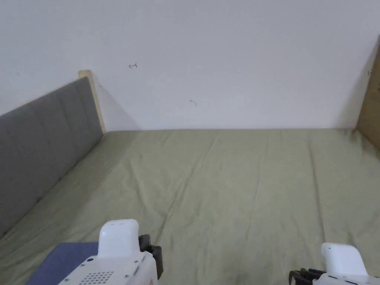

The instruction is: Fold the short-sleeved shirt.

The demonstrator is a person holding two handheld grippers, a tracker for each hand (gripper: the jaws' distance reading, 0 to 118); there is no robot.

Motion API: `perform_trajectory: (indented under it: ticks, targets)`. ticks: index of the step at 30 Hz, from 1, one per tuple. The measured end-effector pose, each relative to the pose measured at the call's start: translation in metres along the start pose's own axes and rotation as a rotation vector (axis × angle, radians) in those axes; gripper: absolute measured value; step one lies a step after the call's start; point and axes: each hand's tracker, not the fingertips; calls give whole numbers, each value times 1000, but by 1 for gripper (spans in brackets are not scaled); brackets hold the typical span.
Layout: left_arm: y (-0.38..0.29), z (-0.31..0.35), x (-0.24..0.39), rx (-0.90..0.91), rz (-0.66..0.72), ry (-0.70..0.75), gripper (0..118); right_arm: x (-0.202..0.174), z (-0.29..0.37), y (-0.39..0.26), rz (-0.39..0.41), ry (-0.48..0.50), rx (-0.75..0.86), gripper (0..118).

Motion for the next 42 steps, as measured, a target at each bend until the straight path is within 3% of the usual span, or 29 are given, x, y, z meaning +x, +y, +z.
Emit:
perform_trajectory:
  ticks: [4,5,6,7,8,9,10,11,15,18,20,25,29,32,34,42]
  targets:
    - [6,22,20,72,-41,42,0,-14,28,11,83,-89,136,5]
    - [6,27,26,87,-52,47,1,-16,34,13,93,-110,165,11]
    - [7,31,27,113,-81,16,8,-19,39,15,104,-122,182,25]
    - [8,34,29,115,-96,12,23,-22,44,17,116,-135,201,46]
    - [10,38,31,113,-95,8,54,-24,48,19,127,-151,222,80]
    - [11,40,33,112,-80,-16,79,-26,52,19,135,-167,248,100]
    - [11,42,32,122,-52,-46,99,-27,58,18,140,-171,292,106]
    - [11,45,32,135,-35,-58,111,-27,62,19,145,-173,323,106]
    - [18,55,36,135,-59,2,113,-29,75,23,102,-234,421,106]
    - [22,62,41,147,-66,36,113,-30,80,24,92,-226,435,107]
    - [28,63,43,102,-102,-19,112,-29,79,26,95,-213,425,107]
    - [33,65,50,59,-161,29,112,-36,78,25,126,-237,423,107]
    - [37,70,52,92,-125,71,112,-35,80,28,113,-220,428,107]
    - [39,77,44,149,-50,-33,112,-32,82,30,94,-209,427,107]
    - [42,80,40,142,-18,-4,112,-31,83,31,93,-215,425,107]
    - [46,74,42,111,-75,56,113,-29,83,30,86,-221,419,107]
